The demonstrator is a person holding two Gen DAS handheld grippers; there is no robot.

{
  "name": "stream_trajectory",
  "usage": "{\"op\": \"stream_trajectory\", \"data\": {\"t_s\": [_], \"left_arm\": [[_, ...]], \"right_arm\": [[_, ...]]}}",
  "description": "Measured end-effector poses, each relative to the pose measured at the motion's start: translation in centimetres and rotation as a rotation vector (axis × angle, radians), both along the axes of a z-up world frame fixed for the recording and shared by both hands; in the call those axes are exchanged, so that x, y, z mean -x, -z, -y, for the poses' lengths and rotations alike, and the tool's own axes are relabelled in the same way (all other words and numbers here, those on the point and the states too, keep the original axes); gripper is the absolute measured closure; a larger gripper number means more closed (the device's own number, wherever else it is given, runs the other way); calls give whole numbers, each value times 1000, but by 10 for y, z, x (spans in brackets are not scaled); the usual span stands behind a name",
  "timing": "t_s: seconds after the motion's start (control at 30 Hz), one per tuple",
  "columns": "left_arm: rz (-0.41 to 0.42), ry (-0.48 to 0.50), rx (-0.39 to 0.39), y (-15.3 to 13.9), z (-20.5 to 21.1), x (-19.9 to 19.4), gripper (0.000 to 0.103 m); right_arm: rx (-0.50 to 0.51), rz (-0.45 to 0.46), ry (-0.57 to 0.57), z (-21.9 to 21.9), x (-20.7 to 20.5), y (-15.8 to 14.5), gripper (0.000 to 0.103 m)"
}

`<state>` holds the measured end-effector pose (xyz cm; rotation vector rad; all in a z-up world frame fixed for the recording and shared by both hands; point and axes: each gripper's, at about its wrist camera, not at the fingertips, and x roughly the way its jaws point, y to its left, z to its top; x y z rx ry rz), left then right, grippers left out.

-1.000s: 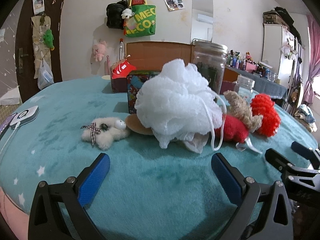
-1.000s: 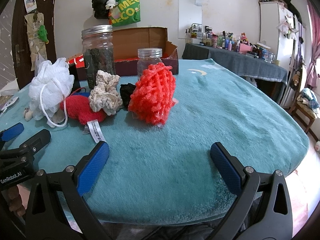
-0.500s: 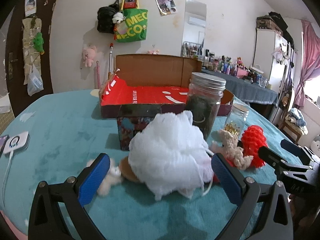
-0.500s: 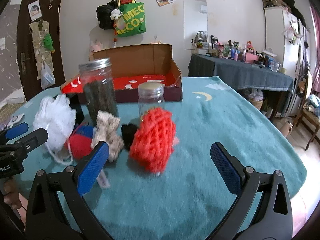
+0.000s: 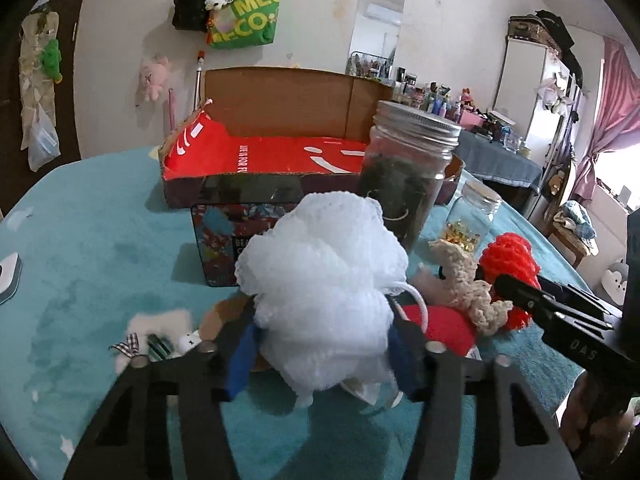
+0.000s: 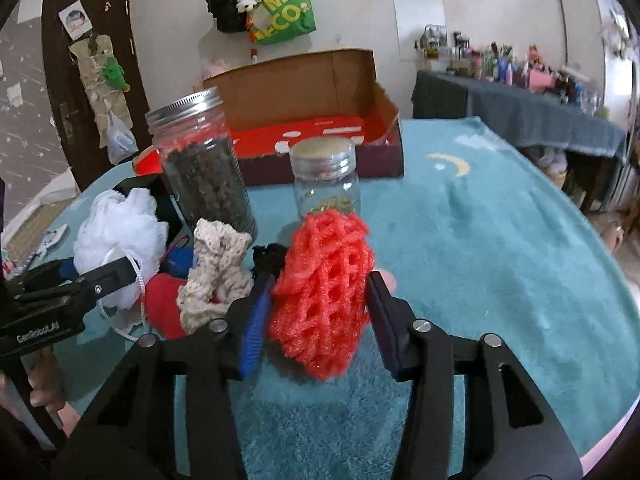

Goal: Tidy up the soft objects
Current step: 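Grasp the white mesh pouf with the left tool while the right grasps the red-orange net, then carry the pouf and net into the red-lined box and lower them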

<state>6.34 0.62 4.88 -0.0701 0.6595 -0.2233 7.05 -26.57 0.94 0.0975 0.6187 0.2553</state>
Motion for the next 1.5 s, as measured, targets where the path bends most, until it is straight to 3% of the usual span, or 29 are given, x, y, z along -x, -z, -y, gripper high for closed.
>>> {"op": "stream_trajectory", "data": {"t_s": [0.4,0.77,1.1,1.5], "left_arm": [[13,3,10,-15,-6,9,58],[95,-23,15,-50,-16,16,58],[137,-50,22,-79,-29,-10,58],[138,22,-38,-101,-25,-62,58]], "right_arm": [[-5,38,-3,2,12,-9,63],[2,126,-9,4,20,-38,63],[12,187,-32,3,0,-73,63],[51,202,-111,0,-55,-110,63]]}}
